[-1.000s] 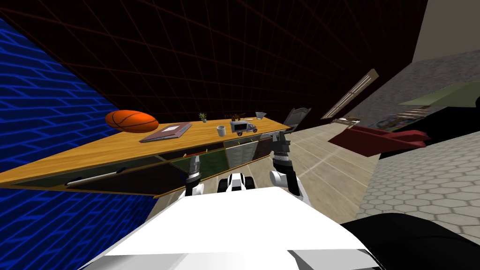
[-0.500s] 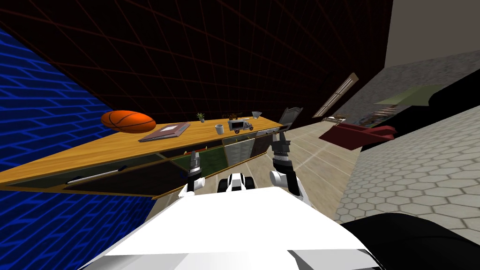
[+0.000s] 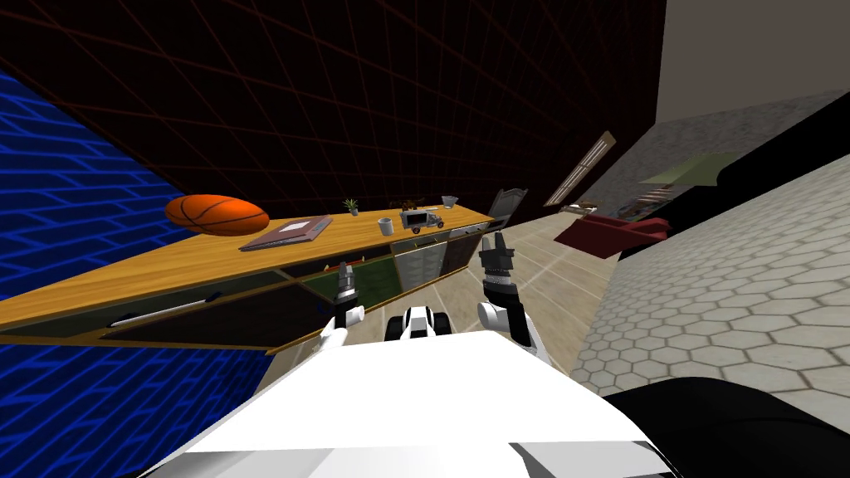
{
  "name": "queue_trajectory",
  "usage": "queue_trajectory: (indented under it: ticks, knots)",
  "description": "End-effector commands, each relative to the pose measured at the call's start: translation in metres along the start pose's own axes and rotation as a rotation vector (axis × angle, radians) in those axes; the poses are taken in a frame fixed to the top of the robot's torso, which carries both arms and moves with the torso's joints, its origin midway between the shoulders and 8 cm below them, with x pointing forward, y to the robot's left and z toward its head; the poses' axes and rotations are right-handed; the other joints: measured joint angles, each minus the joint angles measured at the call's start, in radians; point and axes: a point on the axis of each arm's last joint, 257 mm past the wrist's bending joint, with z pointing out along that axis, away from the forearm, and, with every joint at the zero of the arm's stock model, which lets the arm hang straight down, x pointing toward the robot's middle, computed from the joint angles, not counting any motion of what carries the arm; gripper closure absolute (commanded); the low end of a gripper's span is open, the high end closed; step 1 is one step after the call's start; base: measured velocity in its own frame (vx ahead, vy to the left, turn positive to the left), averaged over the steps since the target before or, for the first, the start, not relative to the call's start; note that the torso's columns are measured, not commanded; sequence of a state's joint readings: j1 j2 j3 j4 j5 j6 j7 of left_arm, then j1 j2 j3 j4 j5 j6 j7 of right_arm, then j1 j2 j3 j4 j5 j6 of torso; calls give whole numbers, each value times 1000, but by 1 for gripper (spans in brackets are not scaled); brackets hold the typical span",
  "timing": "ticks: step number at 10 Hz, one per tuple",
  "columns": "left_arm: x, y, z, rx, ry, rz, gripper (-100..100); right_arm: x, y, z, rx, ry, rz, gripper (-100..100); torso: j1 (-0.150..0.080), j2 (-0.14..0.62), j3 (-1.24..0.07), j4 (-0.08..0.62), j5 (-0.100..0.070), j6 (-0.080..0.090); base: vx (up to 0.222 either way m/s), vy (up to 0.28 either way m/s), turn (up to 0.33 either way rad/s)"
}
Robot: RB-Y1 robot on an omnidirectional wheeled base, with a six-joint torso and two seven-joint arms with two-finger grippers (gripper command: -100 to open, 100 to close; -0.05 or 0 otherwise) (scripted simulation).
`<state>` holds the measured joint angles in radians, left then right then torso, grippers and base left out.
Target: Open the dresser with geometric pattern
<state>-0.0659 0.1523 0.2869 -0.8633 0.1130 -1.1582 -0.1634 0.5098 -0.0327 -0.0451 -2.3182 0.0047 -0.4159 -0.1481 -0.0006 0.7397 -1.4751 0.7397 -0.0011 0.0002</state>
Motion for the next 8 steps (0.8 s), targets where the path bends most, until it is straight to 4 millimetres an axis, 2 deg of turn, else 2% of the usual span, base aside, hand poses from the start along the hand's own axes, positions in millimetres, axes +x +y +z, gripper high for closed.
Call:
queue_trajectory:
  ticks: [1, 2, 3, 4, 5, 8]
  knots:
    - [1, 2, 2, -2, -1, 0, -100, 0, 0, 0, 0, 0, 0, 0, -1, -2, -1, -1, 0, -1, -12, 0, -5]
    - [2, -3, -12, 11, 16, -5, 100, 0, 0, 0, 0, 0, 0, 0, 0, -3, -2, -1, 0, -1, 67, -7, 137]
    - [5, -10, -22, 24, 34, -16, 100, 0, 0, 0, 0, 0, 0, 0, -2, -2, -2, 1, -3, -4, 147, 11, 224]
    - [3, -8, -26, 15, 34, -12, 100, 0, 0, 0, 0, 0, 0, 0, -1, 0, -1, 3, -5, -5, 146, 10, 63]
    - [7, -16, -36, 30, 52, -25, 100, 0, 0, 0, 0, 0, 0, 0, 0, 2, 1, 2, -3, -4, 132, 8, 119]
    - [7, -19, -55, 23, 70, -29, 100, 0, 0, 0, 0, 0, 0, 0, 3, 3, 2, 0, 0, -4, 90, 2, 83]
